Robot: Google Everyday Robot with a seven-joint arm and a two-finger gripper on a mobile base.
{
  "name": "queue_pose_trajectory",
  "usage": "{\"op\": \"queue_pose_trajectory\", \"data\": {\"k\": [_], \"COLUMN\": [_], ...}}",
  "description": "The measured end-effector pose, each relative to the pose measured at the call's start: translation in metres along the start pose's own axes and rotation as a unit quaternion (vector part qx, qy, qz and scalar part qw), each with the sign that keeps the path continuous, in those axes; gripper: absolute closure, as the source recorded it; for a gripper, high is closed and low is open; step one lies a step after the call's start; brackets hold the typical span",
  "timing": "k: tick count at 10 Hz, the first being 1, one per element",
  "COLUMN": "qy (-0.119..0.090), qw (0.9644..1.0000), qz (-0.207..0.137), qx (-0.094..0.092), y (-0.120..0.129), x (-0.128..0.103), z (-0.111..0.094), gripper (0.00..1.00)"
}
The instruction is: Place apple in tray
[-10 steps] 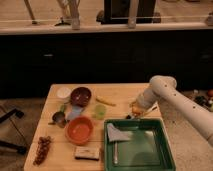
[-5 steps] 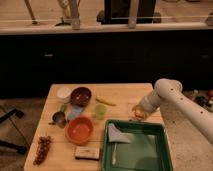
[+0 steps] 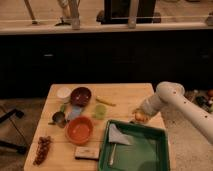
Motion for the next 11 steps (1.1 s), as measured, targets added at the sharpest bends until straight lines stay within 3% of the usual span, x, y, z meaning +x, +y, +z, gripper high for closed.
{"op": "queue_pose_trajectory", "data": {"k": [3,7,9,11], "qy": [0.003,0.026,0.027,0.026], "qw": [1.0000,0.9996,0.9994,0.9990], "qz": [0.001,-0.004,-0.009,-0.016], "qx": [-0.004,-0.012,-0.020,-0.032], "y": [0.006,-0.023,-0.029,-0.029], "x": [-0.001,0.037,0.036,0.022], "z": [-0.004,-0.016,-0.024,-0.033], "gripper": [0.97,0.97,0.97,0.97]}}
